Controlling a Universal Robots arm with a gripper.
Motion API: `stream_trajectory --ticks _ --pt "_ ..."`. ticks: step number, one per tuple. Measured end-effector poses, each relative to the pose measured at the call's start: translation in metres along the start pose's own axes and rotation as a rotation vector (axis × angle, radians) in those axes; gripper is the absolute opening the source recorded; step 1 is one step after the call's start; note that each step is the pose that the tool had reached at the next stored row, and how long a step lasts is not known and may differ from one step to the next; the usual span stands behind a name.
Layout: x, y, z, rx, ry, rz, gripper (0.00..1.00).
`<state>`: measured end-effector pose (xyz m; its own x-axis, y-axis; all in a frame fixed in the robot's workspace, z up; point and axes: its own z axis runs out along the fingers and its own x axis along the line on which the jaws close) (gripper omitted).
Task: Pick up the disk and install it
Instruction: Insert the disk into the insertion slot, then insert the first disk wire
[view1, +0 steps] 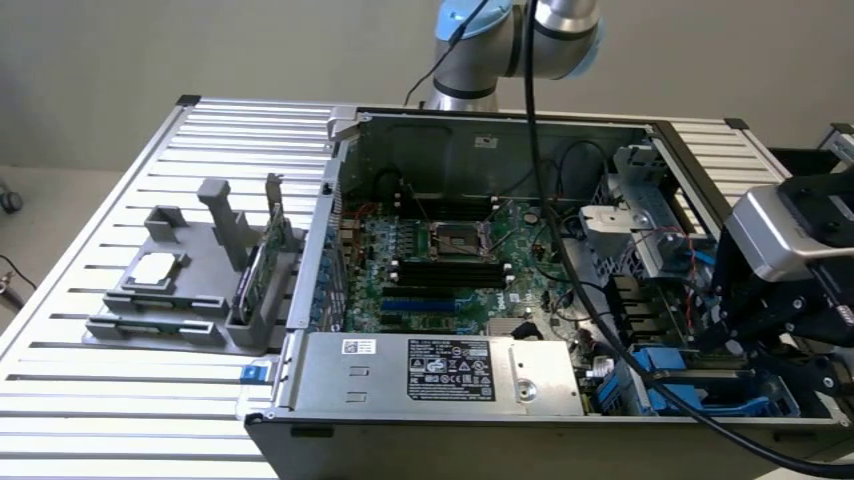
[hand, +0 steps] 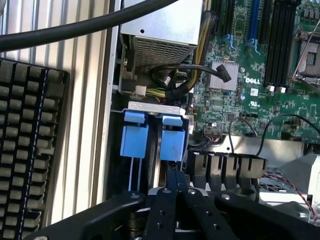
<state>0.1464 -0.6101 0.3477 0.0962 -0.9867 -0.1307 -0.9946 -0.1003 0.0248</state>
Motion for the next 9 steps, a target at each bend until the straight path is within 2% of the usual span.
stream_trajectory --ticks 3,9 --pt "-0.0005 0.0001 -0.0033 0.0 -0.0002 0.0 0.11" --pt "-0.0005 0.0001 -0.0035 0.0 -0.0006 0.0 0.11"
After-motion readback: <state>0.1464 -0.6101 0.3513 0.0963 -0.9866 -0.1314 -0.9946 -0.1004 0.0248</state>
